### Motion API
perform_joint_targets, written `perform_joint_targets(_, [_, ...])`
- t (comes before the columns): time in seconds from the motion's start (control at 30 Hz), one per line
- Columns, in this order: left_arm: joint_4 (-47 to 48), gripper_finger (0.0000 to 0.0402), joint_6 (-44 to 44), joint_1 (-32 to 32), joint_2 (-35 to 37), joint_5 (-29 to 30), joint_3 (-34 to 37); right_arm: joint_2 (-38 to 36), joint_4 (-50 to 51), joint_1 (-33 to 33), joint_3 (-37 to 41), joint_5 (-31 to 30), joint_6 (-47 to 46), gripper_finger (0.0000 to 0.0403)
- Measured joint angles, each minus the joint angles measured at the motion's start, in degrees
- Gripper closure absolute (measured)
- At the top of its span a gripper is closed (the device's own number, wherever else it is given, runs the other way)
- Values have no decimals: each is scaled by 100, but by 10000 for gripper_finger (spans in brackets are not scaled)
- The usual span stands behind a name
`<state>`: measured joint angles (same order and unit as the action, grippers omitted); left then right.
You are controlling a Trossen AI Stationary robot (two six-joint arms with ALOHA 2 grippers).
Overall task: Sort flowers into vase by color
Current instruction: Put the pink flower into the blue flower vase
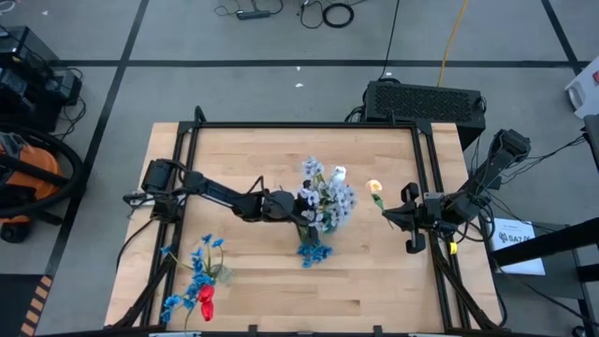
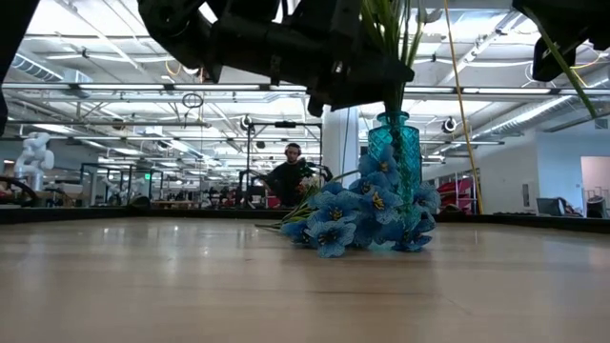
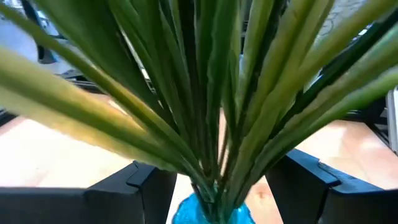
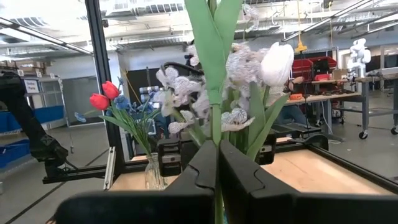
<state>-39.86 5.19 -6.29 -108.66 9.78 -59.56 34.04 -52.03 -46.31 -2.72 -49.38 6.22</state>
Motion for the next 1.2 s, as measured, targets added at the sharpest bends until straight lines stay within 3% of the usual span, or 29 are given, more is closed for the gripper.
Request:
perform_joint_targets(0.2, [6,171,33,12,0,135,-6,23,4,139,0,80,-180,403])
perform_joint_targets(0.47, [10,171,50,23,2,313,-6,374,-17,540,-54,787,-621,403])
perform_joint_targets(0.93, [-11,171,43,27,7,315,-6,842,-39,843,-337,786,-563,403])
perform_joint_targets(1.2, [-12,172,39,29,7,276,-6,1284,-49,1254,-757,1224,-468,403])
